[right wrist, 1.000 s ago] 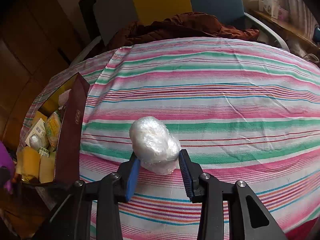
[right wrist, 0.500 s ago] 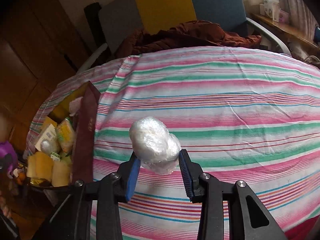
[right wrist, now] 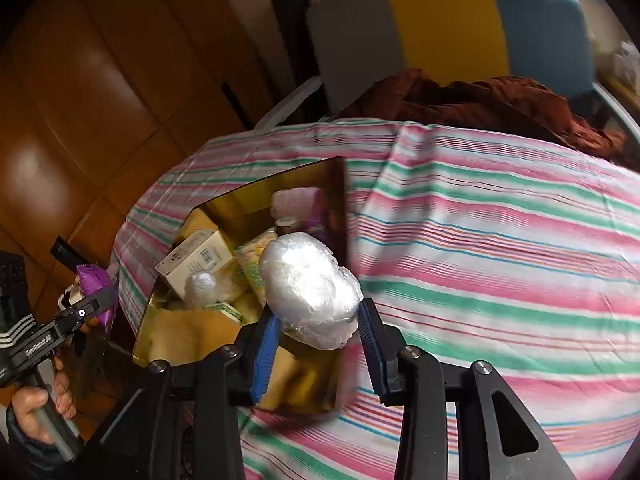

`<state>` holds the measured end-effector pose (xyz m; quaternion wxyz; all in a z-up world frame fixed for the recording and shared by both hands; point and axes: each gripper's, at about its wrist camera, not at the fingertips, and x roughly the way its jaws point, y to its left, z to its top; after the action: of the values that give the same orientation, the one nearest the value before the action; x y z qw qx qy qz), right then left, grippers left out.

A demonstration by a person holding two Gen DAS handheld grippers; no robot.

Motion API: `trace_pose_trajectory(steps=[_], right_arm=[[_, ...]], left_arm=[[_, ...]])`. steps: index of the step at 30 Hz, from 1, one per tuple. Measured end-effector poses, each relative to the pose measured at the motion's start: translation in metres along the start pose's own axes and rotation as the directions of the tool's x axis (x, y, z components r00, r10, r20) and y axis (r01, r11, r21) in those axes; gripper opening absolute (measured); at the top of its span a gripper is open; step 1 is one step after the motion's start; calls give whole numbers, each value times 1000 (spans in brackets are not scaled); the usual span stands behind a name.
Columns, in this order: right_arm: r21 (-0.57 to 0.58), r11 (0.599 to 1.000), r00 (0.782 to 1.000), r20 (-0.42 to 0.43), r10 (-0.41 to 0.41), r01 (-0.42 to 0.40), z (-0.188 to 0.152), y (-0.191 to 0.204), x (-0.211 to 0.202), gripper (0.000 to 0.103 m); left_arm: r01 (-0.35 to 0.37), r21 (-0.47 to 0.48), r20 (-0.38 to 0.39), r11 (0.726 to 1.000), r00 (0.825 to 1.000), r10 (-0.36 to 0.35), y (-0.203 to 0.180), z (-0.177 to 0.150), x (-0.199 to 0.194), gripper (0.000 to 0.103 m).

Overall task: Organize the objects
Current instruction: 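Carry both items over the gold tray and release the ball from the right gripper, then lower the purple packet into the gold tray and open the left gripper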

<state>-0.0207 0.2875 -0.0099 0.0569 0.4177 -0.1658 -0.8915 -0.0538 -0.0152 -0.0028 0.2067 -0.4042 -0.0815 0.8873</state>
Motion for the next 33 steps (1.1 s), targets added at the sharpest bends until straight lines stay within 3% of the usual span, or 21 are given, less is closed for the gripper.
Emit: trace_pose_trajectory(steps=[2,4,7,13,17,20,22,24,27,33], right_arm=[[-18,1000,999,-25,-20,20,3,11,14,43],[-22,998,996,-53,-66,65,4,15,28,63],[-33,995,995,-43,-90,89,1,19,31,82],[-138,975,984,1,-178,176,-4,30,31,103],[-242,924,954,121,-275,297,-9,47,21,103],[-270,847,888,188,-420,458,-11,59,21,103],[-278,831,875,191,-445,483,-13,61,22,103],[-267,831,873,159,-462,488,-14,60,25,103],[-243,853,887,120,-446,462,-17,57,27,103],[-167,900,914,128,-384,402,-22,50,15,103]], left_arm=[[0,-3,-2,1000,1000,0,3,-1,1,38],[-2,-8,-5,1000,1000,2,5,-2,1,38],[-8,-17,-14,1000,1000,8,10,-3,6,38],[-4,-12,-26,1000,1000,4,8,-6,11,38],[-8,-3,-32,1000,999,8,6,-6,13,38],[-21,17,-33,1000,999,22,1,-6,13,38],[-39,36,-32,999,999,40,-4,-4,14,38],[-50,50,-29,998,998,52,-9,-2,14,39],[-75,82,-20,994,997,77,-18,-1,15,39],[-95,137,-10,986,995,97,-36,3,19,39]])
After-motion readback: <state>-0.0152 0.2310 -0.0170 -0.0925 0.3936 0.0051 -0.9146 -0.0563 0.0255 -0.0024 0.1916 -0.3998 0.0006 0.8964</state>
